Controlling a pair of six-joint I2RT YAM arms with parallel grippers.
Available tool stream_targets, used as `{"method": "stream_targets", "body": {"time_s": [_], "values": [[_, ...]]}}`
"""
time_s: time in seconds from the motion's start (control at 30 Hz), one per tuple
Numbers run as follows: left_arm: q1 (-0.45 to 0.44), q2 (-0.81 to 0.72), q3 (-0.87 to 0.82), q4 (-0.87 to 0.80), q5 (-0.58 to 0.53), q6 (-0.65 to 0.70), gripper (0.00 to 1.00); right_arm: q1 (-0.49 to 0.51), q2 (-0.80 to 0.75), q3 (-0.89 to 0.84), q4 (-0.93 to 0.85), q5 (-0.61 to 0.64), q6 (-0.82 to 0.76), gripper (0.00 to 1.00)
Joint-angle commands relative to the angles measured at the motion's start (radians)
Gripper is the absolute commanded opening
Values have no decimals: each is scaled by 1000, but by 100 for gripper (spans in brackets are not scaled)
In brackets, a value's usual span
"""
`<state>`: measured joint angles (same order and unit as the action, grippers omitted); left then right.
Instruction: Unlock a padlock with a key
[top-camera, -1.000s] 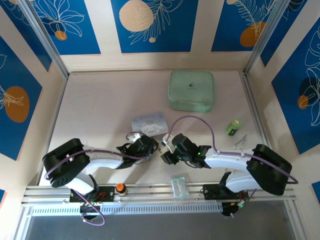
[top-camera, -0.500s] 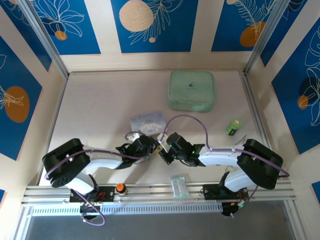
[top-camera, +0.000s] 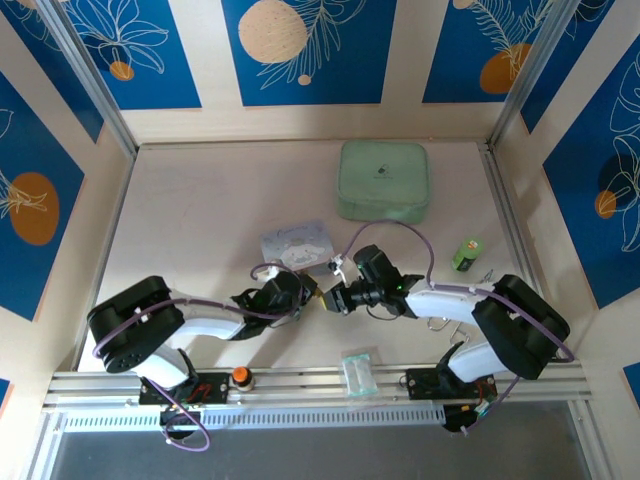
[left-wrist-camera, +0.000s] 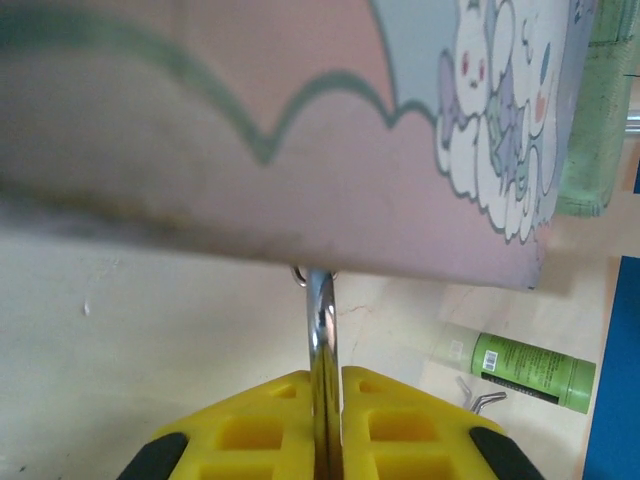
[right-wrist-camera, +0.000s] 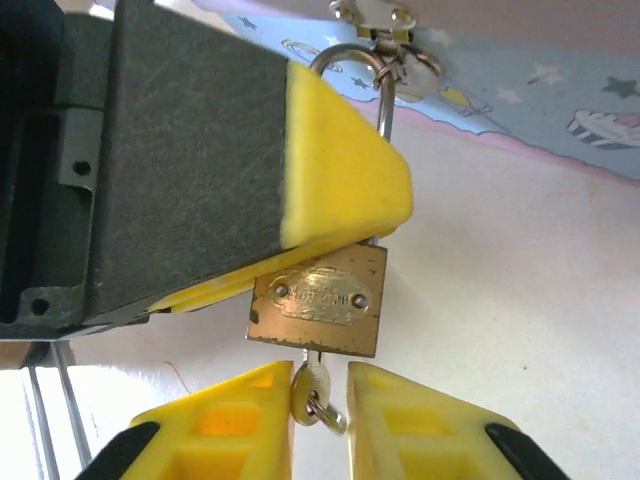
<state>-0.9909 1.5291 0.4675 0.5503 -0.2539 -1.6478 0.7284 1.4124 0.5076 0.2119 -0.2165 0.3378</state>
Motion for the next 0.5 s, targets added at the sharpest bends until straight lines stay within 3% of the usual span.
{"method": "stream_targets", "body": {"time_s": [0.0,0.47], "values": [[3,23,-46,-66,59,-17,0,-54,16,-4,22,-40,73,23],[4,-17,-63,-123,26,-10,0,-72,-7,-18,-18,13,97,36]]}}
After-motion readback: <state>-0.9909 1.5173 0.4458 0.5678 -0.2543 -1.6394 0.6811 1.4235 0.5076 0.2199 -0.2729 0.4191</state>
